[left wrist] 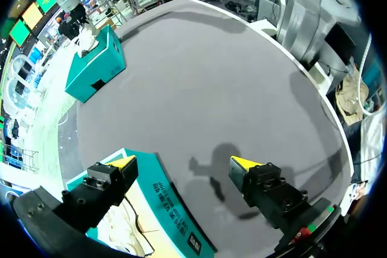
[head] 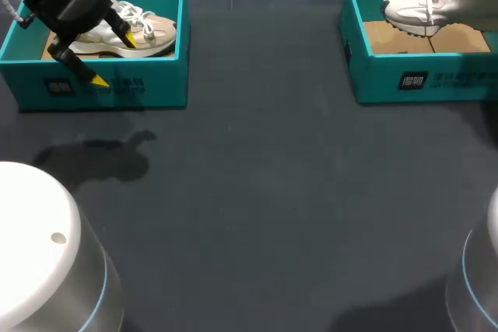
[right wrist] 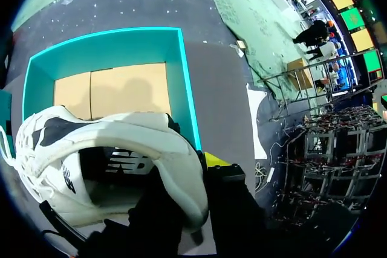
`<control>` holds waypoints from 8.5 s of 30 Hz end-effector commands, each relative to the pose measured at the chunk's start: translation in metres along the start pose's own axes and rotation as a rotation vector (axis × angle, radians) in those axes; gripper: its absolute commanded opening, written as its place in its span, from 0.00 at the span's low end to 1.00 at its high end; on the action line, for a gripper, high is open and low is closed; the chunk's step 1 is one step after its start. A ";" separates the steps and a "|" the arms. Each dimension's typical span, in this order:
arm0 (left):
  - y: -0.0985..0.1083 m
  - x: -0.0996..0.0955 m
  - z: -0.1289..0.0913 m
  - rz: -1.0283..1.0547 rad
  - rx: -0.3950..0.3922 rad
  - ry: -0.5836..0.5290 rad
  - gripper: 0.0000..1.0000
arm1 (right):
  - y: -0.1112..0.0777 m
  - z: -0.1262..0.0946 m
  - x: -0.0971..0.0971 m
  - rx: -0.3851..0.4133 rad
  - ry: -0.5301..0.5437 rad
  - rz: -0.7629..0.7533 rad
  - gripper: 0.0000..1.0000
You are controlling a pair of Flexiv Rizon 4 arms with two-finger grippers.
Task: Take the shoe out of the shoebox, open the shoe tongue, remove and reinsert the insole, then place the shoe into the shoebox
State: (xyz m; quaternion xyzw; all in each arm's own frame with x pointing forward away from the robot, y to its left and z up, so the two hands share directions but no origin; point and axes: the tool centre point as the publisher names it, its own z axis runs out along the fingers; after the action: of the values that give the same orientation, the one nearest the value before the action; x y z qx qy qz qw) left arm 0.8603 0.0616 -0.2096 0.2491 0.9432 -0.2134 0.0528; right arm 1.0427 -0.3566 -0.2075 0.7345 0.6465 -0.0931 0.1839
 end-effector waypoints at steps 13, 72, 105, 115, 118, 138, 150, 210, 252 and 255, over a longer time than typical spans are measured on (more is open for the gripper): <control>0.000 0.000 0.000 0.001 -0.002 0.001 1.00 | -0.018 0.028 0.016 -0.023 -0.035 0.054 0.00; 0.000 0.000 0.000 0.001 -0.002 0.001 1.00 | -0.044 0.122 0.065 0.020 0.003 -0.010 0.00; 0.000 0.000 0.000 0.001 -0.002 0.001 1.00 | -0.044 0.067 0.058 0.022 0.102 0.001 0.95; 0.000 0.000 0.000 0.001 -0.002 0.001 1.00 | -0.055 0.003 0.075 0.001 0.148 0.007 1.00; 0.000 0.000 0.000 0.001 -0.002 0.001 1.00 | -0.065 -0.020 0.081 -0.014 0.155 0.002 1.00; 0.000 0.000 0.000 0.001 -0.002 0.001 1.00 | -0.182 -0.107 0.118 -0.013 0.196 -0.080 1.00; 0.006 -0.004 -0.010 0.053 0.037 0.039 1.00 | -0.196 -0.115 0.125 -0.010 0.209 -0.094 1.00; 0.296 -0.171 -0.069 1.054 -0.210 0.398 1.00 | -0.196 -0.115 0.125 -0.010 0.209 -0.094 1.00; 0.364 -0.172 0.021 1.075 -0.266 0.392 0.93 | -0.196 -0.115 0.125 -0.010 0.209 -0.094 1.00; 0.366 -0.171 0.027 1.070 -0.265 0.401 0.92 | -0.196 -0.115 0.125 -0.010 0.209 -0.094 1.00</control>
State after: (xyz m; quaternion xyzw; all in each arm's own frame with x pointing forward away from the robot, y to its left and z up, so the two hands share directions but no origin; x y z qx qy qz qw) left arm 1.1833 0.2621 -0.3294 0.7175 0.6964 0.0151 0.0078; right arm 0.8570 -0.1786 -0.1785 0.7079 0.6967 -0.0214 0.1141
